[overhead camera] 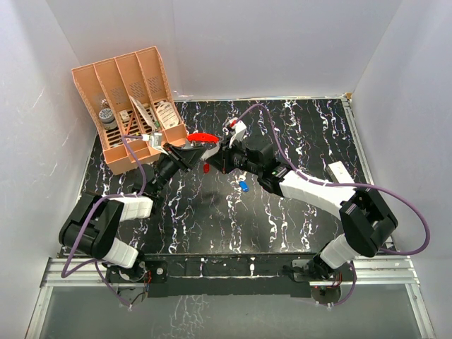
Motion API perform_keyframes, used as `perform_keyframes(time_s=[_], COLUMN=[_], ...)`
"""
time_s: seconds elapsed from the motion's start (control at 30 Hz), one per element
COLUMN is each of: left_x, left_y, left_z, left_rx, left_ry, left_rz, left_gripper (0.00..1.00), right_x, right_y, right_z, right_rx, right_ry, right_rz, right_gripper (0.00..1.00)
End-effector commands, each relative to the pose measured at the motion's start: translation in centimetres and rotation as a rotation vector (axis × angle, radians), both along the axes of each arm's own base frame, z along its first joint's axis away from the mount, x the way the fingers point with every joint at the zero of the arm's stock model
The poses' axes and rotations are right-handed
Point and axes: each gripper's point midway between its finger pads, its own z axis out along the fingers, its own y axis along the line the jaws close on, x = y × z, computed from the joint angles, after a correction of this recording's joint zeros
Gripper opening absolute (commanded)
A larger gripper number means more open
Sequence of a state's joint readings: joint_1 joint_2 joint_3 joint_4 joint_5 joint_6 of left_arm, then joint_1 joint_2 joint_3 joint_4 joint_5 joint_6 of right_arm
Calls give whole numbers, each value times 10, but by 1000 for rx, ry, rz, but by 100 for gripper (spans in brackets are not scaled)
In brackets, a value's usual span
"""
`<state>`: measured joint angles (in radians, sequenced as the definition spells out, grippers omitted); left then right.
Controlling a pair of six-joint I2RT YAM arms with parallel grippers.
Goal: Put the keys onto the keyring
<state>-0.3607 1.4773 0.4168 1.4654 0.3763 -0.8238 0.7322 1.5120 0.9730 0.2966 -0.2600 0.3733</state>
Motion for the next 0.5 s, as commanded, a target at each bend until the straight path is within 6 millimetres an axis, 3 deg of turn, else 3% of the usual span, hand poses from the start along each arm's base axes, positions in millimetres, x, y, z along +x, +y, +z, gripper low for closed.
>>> perform_keyframes(time_s=[0.0, 0.47], left_x=[-10, -13], left_y=[6, 7], left_z=[40, 45], left_rx=[-43, -46], left_ry=[-155, -169], left_rz=[13, 15], left_gripper=[0, 0], right_x=[6, 7], right_y=[0, -3], right_z=[42, 39], right_rx=[91, 93], right_ry=[-74, -52], right_rz=[-22, -34], right_gripper=[0, 0])
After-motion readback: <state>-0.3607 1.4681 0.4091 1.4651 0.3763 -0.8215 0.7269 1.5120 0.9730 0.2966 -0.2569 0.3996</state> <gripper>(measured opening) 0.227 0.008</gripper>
